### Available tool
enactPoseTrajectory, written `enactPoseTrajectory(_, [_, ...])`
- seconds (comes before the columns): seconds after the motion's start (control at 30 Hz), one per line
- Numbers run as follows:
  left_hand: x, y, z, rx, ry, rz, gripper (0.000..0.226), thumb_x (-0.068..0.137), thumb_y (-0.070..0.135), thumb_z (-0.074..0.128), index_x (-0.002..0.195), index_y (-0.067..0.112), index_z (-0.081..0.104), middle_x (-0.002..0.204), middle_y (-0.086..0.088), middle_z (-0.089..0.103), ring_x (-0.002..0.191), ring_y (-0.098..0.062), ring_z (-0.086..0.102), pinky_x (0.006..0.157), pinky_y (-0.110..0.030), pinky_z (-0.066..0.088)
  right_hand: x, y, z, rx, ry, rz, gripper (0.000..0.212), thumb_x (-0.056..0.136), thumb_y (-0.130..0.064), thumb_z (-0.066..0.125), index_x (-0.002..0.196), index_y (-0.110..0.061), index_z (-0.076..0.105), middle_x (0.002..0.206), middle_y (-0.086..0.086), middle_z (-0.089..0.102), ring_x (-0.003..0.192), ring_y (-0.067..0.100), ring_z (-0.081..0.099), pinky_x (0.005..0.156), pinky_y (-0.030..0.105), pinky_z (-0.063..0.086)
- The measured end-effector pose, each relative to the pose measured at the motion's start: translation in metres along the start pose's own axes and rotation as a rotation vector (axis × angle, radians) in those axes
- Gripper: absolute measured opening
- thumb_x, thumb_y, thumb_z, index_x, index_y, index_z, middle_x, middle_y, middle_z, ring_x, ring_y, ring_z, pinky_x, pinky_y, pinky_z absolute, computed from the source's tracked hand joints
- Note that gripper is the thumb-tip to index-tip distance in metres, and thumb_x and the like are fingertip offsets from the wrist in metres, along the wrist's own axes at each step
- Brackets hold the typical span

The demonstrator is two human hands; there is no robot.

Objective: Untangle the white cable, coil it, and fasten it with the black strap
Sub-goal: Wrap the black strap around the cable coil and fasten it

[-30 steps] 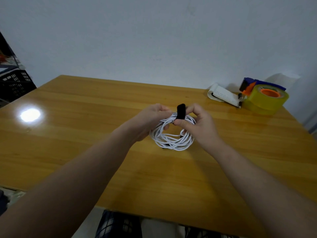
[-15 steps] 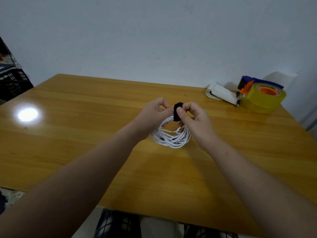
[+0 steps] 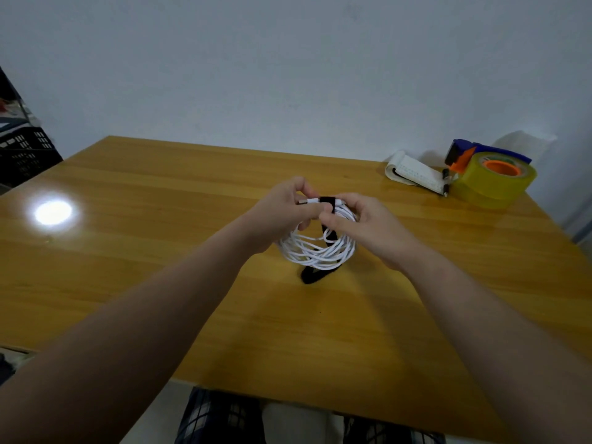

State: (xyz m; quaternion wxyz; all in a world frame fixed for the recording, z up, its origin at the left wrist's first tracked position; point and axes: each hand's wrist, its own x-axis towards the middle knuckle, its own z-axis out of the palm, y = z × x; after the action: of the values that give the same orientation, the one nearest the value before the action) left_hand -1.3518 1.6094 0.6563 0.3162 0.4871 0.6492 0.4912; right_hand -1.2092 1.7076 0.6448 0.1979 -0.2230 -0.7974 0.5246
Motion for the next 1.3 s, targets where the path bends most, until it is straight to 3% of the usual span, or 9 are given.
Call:
enactPoseTrajectory(0.23, [0.005,0.005,0.001,0.079,-0.035,0.019,0.02,0.09,0.019,0.063,0.087,0.012,0.044,0.052,0.005,0.056,0.045,-0.008,0.041,0.046,-0.023,0.03,0.003,0.002,-0.002,0.097,-0.012,0.026,0.064,0.077,0.011,0.055,0.128,-0.025,0.044,0.094,0.007,0.07,0.098,0.029,0.067,0.085,0.051,0.052])
enactPoseTrajectory(0.5, [0.009,0.011,-0.003,0.189,-0.016,0.049,0.018,0.092,0.019,0.06,0.092,0.008,0.045,0.044,0.015,0.057,0.04,0.001,0.043,0.042,-0.013,0.034,0.003,0.0,0.003,0.459,0.078,0.029,0.073,0.071,0.027,0.045,0.123,-0.024,0.049,0.107,0.017,0.057,0.087,0.034,0.063,0.062,0.036,0.05])
enactPoseTrajectory(0.63, [0.008,0.005,-0.005,0.091,0.005,0.005,0.02,0.091,0.02,0.062,0.088,0.01,0.045,0.053,0.005,0.056,0.044,-0.007,0.043,0.044,-0.021,0.032,0.001,-0.001,0.003,0.234,0.054,-0.11,0.069,0.074,0.022,0.049,0.12,-0.03,0.051,0.118,0.01,0.046,0.077,0.034,0.058,0.06,0.04,0.047])
enactPoseTrajectory(0.73, [0.007,0.003,-0.007,-0.013,0.019,-0.022,0.02,0.091,0.019,0.062,0.093,0.009,0.044,0.055,-0.004,0.047,0.042,-0.009,0.04,0.044,-0.023,0.028,0.005,-0.005,0.004,0.01,0.071,-0.188,0.069,0.078,0.013,0.052,0.125,-0.038,0.049,0.122,0.006,0.046,0.092,0.043,0.06,0.074,0.052,0.05])
enactPoseTrajectory(0.83, [0.006,0.001,-0.008,-0.036,0.036,-0.022,0.021,0.091,0.02,0.063,0.091,0.009,0.045,0.047,0.001,0.048,0.04,-0.01,0.041,0.045,-0.024,0.03,0.009,-0.01,0.004,-0.323,0.141,-0.285,0.061,0.081,0.005,0.06,0.131,-0.028,0.049,0.124,0.0,0.046,0.113,0.02,0.052,0.096,0.036,0.045])
enactPoseTrajectory(0.93, [0.006,-0.001,-0.006,-0.077,0.048,-0.045,0.019,0.09,0.017,0.064,0.084,0.012,0.046,0.051,-0.004,0.051,0.04,-0.009,0.045,0.046,-0.023,0.033,0.006,-0.014,0.002,-0.639,0.2,-0.433,0.047,0.078,-0.006,0.068,0.121,-0.02,0.056,0.126,0.004,0.047,0.111,0.02,0.052,0.086,0.041,0.049])
enactPoseTrajectory(1.07, [0.007,-0.004,-0.005,-0.119,0.079,-0.074,0.02,0.088,0.014,0.065,0.08,0.014,0.047,0.054,-0.003,0.056,0.044,-0.01,0.049,0.043,-0.021,0.035,0.008,-0.005,-0.002,-0.879,0.323,-0.963,0.01,0.081,-0.008,0.063,0.086,-0.004,0.07,0.095,0.013,0.067,0.085,0.031,0.06,0.071,0.041,0.049])
enactPoseTrajectory(1.2, [0.011,-0.011,-0.016,0.079,0.152,-0.042,0.022,0.085,0.022,0.068,0.084,0.013,0.047,0.07,-0.008,0.055,0.057,-0.017,0.049,0.049,-0.027,0.038,-0.002,-0.021,0.009,-0.688,0.264,-1.001,0.012,0.085,-0.01,0.059,0.084,-0.001,0.068,0.082,0.005,0.066,0.078,0.015,0.052,0.074,0.018,0.035])
enactPoseTrajectory(1.3, [0.012,-0.013,-0.014,0.254,0.106,0.059,0.027,0.078,0.032,0.061,0.092,0.011,0.052,0.083,-0.017,0.062,0.068,-0.026,0.057,0.059,-0.036,0.047,0.001,-0.034,0.012,-0.303,0.359,-0.704,0.006,0.084,-0.005,0.057,0.083,-0.006,0.063,0.078,-0.003,0.058,0.074,0.005,0.05,0.07,0.016,0.04])
